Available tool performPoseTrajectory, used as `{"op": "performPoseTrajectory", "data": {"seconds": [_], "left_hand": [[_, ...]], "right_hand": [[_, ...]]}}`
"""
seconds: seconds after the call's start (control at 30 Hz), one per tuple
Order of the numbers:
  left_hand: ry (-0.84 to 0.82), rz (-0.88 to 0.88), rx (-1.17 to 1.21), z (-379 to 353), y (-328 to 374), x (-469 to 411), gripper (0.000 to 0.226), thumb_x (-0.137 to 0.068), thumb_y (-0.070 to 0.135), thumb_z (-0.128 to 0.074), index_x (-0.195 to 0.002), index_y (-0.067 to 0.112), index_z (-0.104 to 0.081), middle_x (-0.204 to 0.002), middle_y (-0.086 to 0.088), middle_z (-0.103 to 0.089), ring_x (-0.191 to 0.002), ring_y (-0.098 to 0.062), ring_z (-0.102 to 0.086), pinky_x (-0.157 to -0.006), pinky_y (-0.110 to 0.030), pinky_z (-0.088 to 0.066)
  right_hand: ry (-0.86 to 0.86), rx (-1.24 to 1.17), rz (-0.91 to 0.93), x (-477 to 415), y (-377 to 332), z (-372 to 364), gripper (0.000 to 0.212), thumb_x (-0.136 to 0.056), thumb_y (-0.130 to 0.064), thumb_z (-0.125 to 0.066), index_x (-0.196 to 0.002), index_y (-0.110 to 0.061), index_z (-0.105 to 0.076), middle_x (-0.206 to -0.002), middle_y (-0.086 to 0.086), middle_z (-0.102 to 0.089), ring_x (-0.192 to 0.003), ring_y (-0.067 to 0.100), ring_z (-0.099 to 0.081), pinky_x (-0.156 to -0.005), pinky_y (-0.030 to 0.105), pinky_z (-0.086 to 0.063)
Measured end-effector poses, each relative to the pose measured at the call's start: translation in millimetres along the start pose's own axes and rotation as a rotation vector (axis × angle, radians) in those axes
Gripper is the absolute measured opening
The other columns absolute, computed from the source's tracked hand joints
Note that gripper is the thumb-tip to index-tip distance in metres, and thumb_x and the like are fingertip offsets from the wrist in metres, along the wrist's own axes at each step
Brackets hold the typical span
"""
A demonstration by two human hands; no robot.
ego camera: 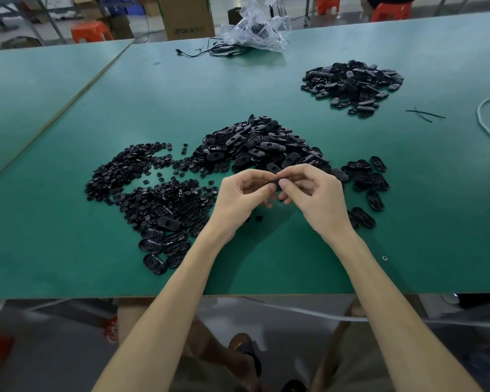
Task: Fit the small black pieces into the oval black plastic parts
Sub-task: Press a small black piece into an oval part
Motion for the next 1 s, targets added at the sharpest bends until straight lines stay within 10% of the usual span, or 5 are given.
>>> {"op": "performPoseTrajectory", "data": {"seconds": [1.0], "left_hand": [[0.015,0.027,-0.174,-1.8,4.7,4.0,0.02,-0.09,-0.009,-0.067,-0.095,0.009,-0.071,-0.085,0.001,-0.075,-0.072,-0.011,-0.071,-0.074,-0.025,-0.058]], "right_hand": [[-0.039,0.116,0.032,2.4,-3.8,-5.1,0.014,-0.091,-0.002,-0.076,-0.099,-0.014,-0.077,-0.093,-0.005,-0.077,-0.081,0.011,-0.076,-0.077,0.023,-0.06]]}}
Point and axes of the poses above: each hand's wrist, its own x-axis away from the middle knuckle, its own z-axis out of the back of the hand, y = z × x, the point moved 7 cm from there along -x, towards the middle knuckle
